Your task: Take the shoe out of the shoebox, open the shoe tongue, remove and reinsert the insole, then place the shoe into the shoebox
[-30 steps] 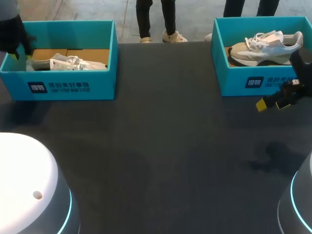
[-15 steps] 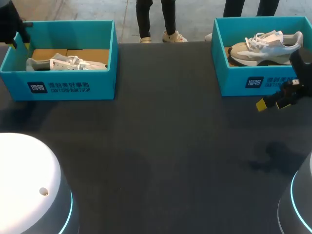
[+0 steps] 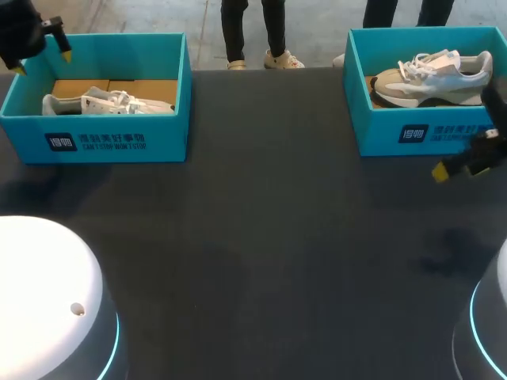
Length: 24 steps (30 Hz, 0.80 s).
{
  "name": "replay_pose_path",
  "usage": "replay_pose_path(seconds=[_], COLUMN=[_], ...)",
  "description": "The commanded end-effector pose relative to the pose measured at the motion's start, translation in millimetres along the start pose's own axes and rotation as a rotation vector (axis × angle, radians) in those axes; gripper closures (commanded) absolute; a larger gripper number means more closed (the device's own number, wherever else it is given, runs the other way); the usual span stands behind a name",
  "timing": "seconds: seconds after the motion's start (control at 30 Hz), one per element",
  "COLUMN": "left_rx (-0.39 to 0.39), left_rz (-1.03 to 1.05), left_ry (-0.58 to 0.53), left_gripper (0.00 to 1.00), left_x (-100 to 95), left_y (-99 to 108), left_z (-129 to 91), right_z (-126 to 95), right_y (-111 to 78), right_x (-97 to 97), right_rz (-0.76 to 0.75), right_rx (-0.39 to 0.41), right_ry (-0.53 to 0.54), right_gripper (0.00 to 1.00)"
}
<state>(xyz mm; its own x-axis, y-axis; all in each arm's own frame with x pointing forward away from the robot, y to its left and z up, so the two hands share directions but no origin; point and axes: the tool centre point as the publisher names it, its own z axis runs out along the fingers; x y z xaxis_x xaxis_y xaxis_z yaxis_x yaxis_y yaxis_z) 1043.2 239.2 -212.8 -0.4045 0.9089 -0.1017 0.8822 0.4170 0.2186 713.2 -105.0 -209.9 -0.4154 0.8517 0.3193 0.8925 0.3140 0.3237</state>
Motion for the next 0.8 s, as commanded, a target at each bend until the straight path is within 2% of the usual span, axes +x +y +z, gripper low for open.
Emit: replay_pose_path(seconds=[0.03,0.37,0.57,0.8], left_rx=[-0.011,-0.027,-0.027,-0.029], left_rz=[-0.068,-0.296,-0.372,-0.374], left_ry=[0.007,0.010,0.006,0.013], left_gripper=[0.00,0.00,0.00,0.00], left_x=[-8.0,-15.2,-15.4,-14.6], left_y=[-5,-7,-13,-15], left_z=[0,0,-7,-10], right_z=[-20,-48,-54,-66], right_y=[17.1,53.2,77.7,96.1], right_x=[-18.9,-87.5,-125.2,-170.5], right_rz=[-0.023,-0.054,-0.070,-0.060], right_rx=[0.086,0.185,0.190,0.197], right_ry=[-0.039,-0.200,-0.245,-0.282], right_gripper=[0.00,0.00,0.00,0.00])
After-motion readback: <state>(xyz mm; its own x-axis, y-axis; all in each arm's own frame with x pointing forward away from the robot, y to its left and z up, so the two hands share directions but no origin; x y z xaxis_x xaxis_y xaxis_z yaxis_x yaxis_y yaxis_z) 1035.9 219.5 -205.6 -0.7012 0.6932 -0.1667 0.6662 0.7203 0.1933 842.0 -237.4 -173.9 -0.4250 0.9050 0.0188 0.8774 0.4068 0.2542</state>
